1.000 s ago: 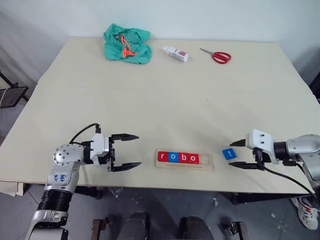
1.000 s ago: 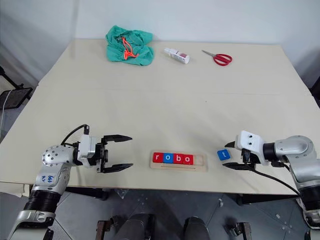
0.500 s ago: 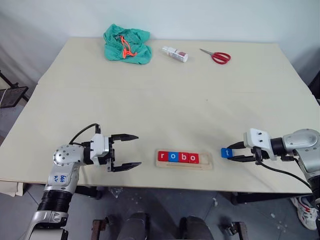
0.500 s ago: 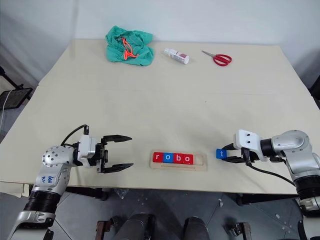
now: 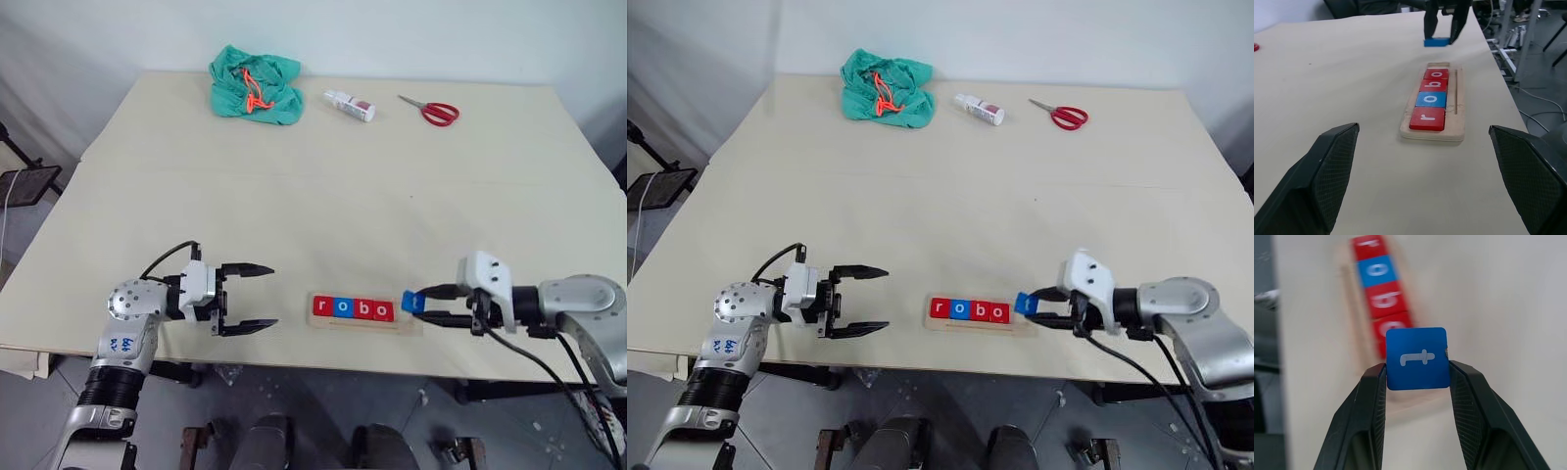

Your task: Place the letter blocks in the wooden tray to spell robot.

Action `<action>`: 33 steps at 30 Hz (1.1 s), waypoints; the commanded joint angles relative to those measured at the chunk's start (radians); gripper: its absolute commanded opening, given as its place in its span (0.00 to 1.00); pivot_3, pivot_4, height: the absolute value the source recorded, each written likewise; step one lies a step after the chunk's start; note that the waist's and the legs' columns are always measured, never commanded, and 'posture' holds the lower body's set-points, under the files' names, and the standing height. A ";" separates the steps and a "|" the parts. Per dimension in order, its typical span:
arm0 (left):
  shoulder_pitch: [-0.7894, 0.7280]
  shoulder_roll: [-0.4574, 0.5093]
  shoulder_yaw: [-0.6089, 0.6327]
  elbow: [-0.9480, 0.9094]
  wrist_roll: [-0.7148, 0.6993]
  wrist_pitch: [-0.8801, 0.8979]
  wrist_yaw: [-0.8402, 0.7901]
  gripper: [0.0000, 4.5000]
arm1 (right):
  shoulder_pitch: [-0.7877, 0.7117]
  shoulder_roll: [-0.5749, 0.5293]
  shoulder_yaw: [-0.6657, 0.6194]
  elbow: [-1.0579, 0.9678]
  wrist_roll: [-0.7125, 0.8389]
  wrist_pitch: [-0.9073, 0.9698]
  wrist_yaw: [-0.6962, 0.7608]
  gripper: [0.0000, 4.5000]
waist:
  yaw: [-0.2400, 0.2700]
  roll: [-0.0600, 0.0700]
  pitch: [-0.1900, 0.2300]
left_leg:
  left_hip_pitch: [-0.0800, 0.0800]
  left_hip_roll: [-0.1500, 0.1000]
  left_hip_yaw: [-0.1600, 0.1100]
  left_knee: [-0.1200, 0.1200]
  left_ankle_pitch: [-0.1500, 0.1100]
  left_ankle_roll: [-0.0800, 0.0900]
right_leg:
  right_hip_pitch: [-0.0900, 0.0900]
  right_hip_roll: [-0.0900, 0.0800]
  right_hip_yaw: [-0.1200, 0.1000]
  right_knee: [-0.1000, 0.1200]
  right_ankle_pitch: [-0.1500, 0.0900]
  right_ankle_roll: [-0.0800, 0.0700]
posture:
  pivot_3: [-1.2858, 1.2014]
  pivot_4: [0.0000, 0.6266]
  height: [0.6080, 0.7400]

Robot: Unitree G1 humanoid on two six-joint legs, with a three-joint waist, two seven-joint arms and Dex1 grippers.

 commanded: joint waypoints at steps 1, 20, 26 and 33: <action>-0.016 0.003 0.001 0.004 -0.003 -0.022 -0.022 1.00 | -0.011 -0.012 0.026 -0.023 -0.021 -0.014 -0.006 0.33 | -0.001 0.000 0.000 | 0.000 0.000 0.000 0.000 0.000 0.000 | 0.000 0.000 0.000 0.000 0.000 0.000 | 0.52 0.24 1.00; 0.025 0.015 0.020 -0.046 -0.008 -0.014 -0.001 1.00 | -0.099 0.023 0.112 0.112 -0.074 -0.098 0.014 0.33 | -0.003 0.000 0.000 | 0.000 0.000 0.000 -0.001 0.000 0.000 | 0.000 0.000 0.000 0.000 0.000 0.000 | 0.52 0.24 1.00; 0.026 0.014 0.019 -0.048 -0.007 -0.014 0.010 1.00 | -0.106 0.033 0.118 0.112 -0.075 -0.107 0.016 0.63 | -0.003 0.000 0.000 | 0.000 0.000 0.000 -0.001 0.000 0.000 | -0.001 0.000 0.000 0.000 0.000 0.000 | 0.52 0.24 1.00; 0.024 0.009 0.016 -0.044 -0.007 -0.016 0.021 1.00 | -0.074 0.004 0.070 0.078 -0.056 -0.087 0.014 0.99 | -0.002 0.000 0.000 | 0.000 0.000 0.000 -0.001 0.000 0.000 | 0.000 0.000 0.000 0.000 0.000 0.000 | 0.52 0.24 1.00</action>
